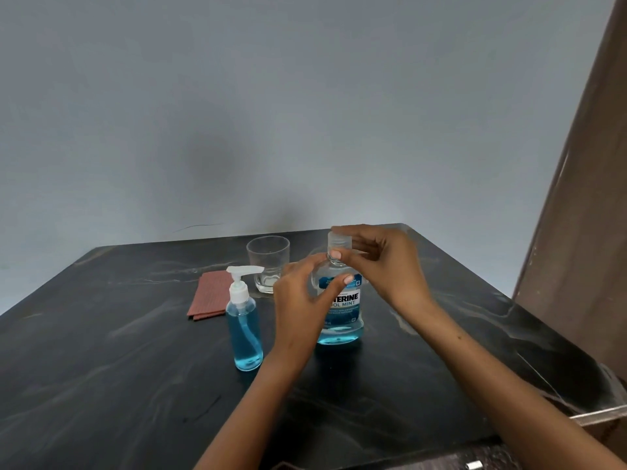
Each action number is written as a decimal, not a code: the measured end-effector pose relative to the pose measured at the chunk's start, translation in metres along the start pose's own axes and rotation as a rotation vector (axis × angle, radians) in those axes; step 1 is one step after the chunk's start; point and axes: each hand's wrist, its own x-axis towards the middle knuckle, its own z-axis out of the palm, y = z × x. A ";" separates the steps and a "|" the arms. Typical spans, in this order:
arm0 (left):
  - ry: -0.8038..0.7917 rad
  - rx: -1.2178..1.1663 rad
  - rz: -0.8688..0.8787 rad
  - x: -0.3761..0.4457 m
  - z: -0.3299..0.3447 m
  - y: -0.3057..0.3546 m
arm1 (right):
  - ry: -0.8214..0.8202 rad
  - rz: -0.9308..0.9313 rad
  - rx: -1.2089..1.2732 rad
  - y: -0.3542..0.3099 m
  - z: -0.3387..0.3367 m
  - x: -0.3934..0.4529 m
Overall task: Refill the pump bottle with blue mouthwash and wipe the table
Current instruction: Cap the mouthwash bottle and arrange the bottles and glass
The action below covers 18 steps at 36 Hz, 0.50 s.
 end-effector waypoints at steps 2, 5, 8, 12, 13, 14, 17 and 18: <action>-0.026 0.013 0.007 -0.001 0.000 0.000 | 0.006 -0.017 -0.025 0.003 0.003 -0.008; -0.100 0.020 -0.038 -0.005 -0.002 -0.004 | 0.018 -0.020 -0.103 0.005 0.004 -0.017; -0.109 0.033 -0.065 -0.014 -0.004 -0.010 | 0.091 -0.018 -0.166 0.008 0.001 -0.028; -0.092 -0.025 -0.108 -0.026 -0.006 -0.023 | 0.223 -0.039 -0.241 0.016 -0.004 -0.049; -0.098 -0.022 -0.098 -0.028 -0.007 -0.026 | 0.246 -0.059 -0.252 0.019 -0.005 -0.054; -0.105 -0.003 -0.089 -0.029 -0.008 -0.029 | 0.253 -0.077 -0.262 0.022 -0.004 -0.060; -0.130 -0.007 -0.118 -0.028 -0.008 -0.035 | 0.165 -0.092 -0.290 0.031 -0.001 -0.076; -0.138 -0.026 -0.129 -0.027 -0.007 -0.036 | 0.109 -0.071 -0.291 0.034 0.001 -0.080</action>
